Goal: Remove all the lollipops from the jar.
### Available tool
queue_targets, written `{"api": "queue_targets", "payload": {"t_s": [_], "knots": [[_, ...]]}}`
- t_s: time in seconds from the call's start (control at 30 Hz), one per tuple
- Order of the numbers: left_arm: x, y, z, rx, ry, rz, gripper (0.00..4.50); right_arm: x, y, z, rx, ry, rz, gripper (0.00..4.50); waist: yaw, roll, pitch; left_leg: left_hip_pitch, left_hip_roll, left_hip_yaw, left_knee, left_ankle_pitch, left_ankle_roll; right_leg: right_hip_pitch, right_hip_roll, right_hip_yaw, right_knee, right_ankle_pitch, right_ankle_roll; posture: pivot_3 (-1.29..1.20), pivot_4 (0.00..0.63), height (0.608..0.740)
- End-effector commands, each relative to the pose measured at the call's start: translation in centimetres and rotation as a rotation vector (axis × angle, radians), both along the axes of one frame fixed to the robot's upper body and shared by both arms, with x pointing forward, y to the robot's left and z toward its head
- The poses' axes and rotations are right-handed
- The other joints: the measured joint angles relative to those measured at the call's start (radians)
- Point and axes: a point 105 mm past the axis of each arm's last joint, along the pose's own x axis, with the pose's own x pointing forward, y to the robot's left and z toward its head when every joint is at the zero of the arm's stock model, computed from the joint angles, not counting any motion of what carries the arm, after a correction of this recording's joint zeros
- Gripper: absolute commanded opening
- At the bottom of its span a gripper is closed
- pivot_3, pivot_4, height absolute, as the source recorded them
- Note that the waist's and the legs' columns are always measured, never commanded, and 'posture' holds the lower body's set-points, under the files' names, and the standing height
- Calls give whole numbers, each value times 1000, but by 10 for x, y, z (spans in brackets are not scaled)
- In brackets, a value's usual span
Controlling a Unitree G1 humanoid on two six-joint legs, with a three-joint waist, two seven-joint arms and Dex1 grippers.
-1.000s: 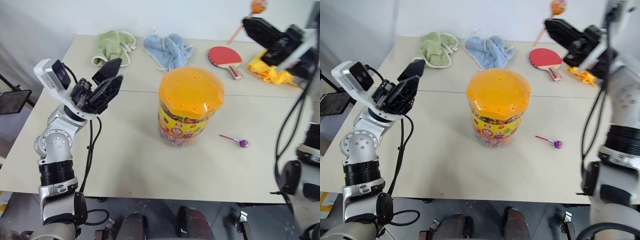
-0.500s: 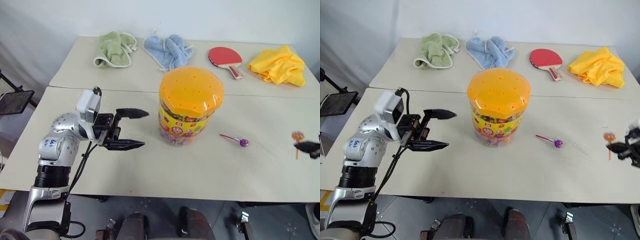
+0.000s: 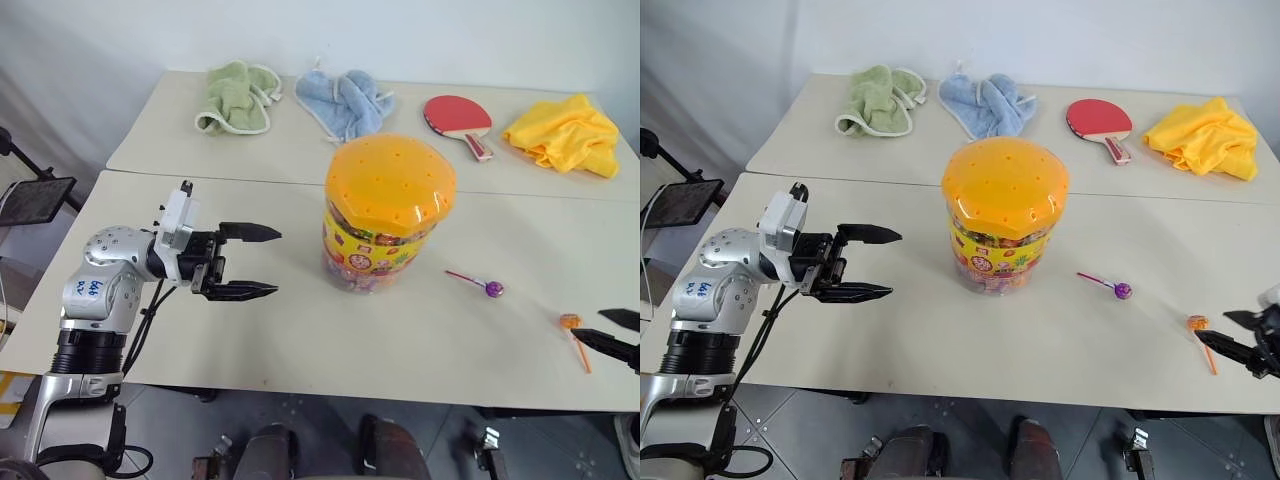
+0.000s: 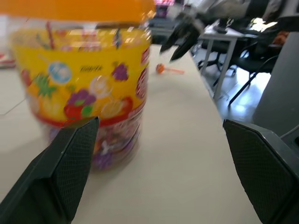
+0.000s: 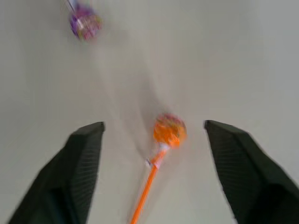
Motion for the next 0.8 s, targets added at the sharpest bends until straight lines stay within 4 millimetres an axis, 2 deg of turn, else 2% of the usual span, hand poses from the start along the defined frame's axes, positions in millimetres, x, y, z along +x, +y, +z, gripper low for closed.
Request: {"api": "queue_targets", "payload": {"t_s": [0.03,0.13,0.2,0.27,0.33,0.4,0.47,0.53,0.67,0.8], "knots": [[12,15,-1,34,-70,134,4500,6,30,50,-42,-295,175,4451,-3,0,0,0,0,0,0,0,0,0,0,0,0,0,0,0,150,740],[16,22,-10,83,-100,222,4500,12,82,65,-17,-334,375,4451,-14,1,0,2,0,2,0,0,0,0,0,2,1,0,0,0,150,740],[15,23,-11,68,-111,261,4500,15,112,65,-9,-343,488,4451,-16,0,0,4,1,2,-1,0,-1,0,0,2,4,0,0,0,150,740],[11,25,-22,95,-137,299,4500,18,138,56,15,-348,578,4451,-14,0,0,3,2,0,0,0,-1,0,0,1,4,0,0,0,150,740],[8,26,-31,129,-166,325,4500,19,152,46,32,-342,628,4451,-6,-1,0,3,2,-1,0,-1,-1,0,0,0,4,0,0,0,150,740],[6,29,-38,154,-180,356,4500,18,160,36,39,-328,658,4451,4,-1,0,1,0,-2,0,-1,-1,0,0,-1,4,0,0,0,150,740],[-7,37,-60,198,-168,387,4500,17,173,7,50,-305,702,4451,4,-2,-1,-1,-1,-4,1,-1,-1,0,-1,-2,4,0,0,0,150,740],[-14,40,-71,203,-165,426,4500,15,183,-11,53,-297,727,4451,0,-2,-1,1,0,-4,0,-1,-1,0,-1,-3,4,0,0,0,150,740],[-17,42,-73,180,-219,495,4500,9,182,-34,24,-288,723,4451,3,-2,-1,0,0,-4,2,-1,-1,0,-1,-3,3,0,0,0,150,740],[-17,43,-69,154,-235,522,4500,0,178,-37,21,-301,687,4451,1,-2,-1,1,1,-3,3,-1,0,2,-1,-2,4,0,0,0,150,740]]}}
